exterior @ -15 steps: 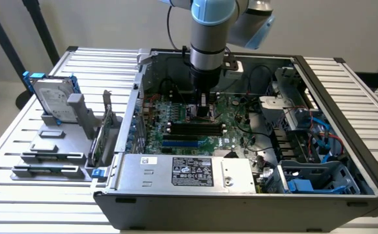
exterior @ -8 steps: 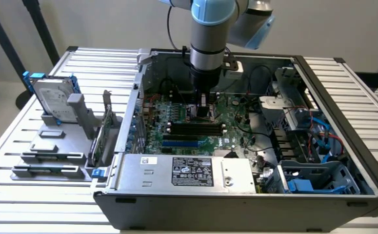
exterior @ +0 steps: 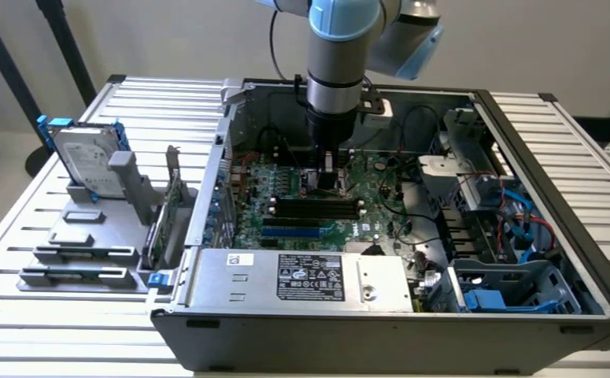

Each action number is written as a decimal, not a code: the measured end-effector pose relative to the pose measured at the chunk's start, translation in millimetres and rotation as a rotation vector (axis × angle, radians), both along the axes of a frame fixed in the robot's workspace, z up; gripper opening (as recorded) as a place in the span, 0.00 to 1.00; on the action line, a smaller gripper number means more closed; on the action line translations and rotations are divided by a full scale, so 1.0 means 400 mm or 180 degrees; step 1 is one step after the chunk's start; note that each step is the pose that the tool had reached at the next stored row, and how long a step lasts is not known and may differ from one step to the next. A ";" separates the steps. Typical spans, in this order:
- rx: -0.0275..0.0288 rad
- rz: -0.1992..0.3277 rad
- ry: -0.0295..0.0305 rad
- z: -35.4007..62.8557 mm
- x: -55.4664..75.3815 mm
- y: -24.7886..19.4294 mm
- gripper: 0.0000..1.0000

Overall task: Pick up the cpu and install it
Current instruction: 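Place the cpu into insertion slot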

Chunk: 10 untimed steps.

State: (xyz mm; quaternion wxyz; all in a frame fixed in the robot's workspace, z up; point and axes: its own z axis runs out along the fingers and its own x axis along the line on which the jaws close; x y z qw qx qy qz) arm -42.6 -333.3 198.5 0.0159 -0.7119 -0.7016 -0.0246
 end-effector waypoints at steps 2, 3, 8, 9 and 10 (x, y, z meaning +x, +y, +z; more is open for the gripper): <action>0.0000 0.0000 0.0000 -0.001 0.000 0.000 0.54; 0.0000 0.0000 0.0000 -0.001 0.000 0.000 0.54; 0.0001 0.0000 0.0000 -0.001 0.001 0.000 0.54; 0.0000 0.0000 0.0000 -0.001 0.001 0.000 0.54; 0.0000 0.0000 0.0000 -0.001 0.001 0.000 0.54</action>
